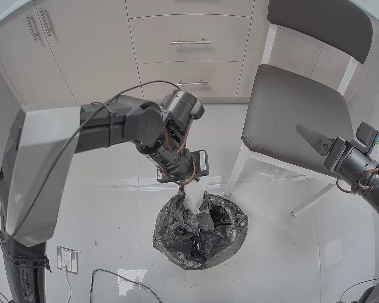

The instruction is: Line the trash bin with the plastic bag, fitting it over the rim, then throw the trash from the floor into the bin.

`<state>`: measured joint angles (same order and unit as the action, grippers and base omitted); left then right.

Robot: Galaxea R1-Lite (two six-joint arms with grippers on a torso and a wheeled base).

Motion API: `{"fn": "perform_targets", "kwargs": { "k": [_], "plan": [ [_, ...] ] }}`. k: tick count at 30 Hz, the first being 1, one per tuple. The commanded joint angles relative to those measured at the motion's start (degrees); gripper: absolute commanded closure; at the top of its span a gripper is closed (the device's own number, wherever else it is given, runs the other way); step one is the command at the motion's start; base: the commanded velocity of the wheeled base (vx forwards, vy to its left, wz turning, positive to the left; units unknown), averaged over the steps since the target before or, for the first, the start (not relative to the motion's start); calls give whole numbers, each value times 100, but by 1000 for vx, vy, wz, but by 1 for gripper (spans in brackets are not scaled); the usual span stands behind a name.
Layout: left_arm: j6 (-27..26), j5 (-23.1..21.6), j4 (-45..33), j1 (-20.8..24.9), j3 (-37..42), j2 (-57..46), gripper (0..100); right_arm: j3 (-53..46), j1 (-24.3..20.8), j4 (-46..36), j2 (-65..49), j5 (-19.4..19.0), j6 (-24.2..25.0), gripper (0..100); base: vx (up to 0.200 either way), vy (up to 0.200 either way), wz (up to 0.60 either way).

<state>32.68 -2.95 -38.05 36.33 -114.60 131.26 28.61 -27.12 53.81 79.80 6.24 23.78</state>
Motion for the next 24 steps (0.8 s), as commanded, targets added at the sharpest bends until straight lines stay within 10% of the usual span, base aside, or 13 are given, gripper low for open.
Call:
{"fn": "perform_targets", "kwargs": {
  "k": [1, 24],
  "plan": [
    [80, 14, -10, 15, 1, 445, 100, -5, -3, -2, -26, 0, -5, 0, 0, 0, 0],
    [195, 23, -63, 50, 1, 1139, 100, 4, -12, -20, -52, 0, -5, 0, 0, 0, 0]
  ]
}}
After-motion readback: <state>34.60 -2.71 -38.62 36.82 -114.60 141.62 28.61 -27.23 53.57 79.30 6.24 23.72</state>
